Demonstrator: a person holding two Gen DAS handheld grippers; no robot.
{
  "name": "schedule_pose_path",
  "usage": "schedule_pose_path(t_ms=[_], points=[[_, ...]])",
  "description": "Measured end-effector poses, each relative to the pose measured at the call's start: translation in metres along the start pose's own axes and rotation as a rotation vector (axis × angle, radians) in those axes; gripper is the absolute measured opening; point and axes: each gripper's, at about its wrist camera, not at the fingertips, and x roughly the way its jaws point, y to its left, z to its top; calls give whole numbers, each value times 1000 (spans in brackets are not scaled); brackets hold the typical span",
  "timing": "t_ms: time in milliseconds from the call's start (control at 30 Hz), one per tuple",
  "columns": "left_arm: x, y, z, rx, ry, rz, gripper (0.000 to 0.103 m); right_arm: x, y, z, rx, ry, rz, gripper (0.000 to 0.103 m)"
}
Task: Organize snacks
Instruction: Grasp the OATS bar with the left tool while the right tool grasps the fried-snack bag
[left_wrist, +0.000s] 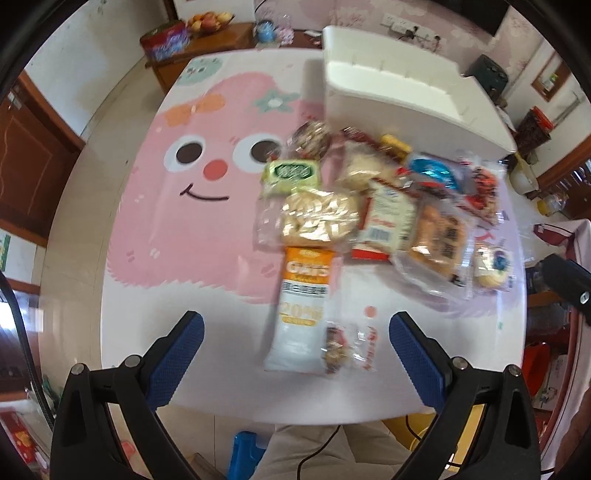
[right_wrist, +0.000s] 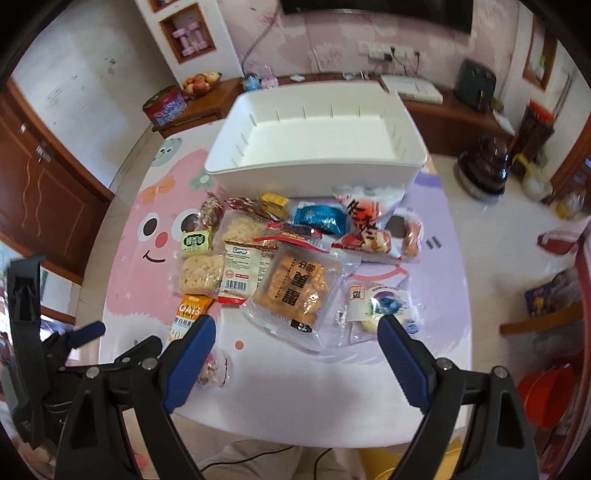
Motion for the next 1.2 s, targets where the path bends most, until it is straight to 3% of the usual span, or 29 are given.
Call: schedule_pose_path(t_ms=[400, 900, 1100, 1200], points=[[81, 33, -7, -70, 146, -31, 100, 94, -3, 16, 69, 156, 31, 90], [139, -14, 1, -8, 203, -39, 96, 154, 7, 35, 114, 237, -71, 90], [150, -26, 5, 3, 191, -23, 80, 177, 5, 33, 167, 301, -53, 90], [147, -30, 12, 41, 155, 5, 47, 182, 8, 30, 172, 305, -41, 84]])
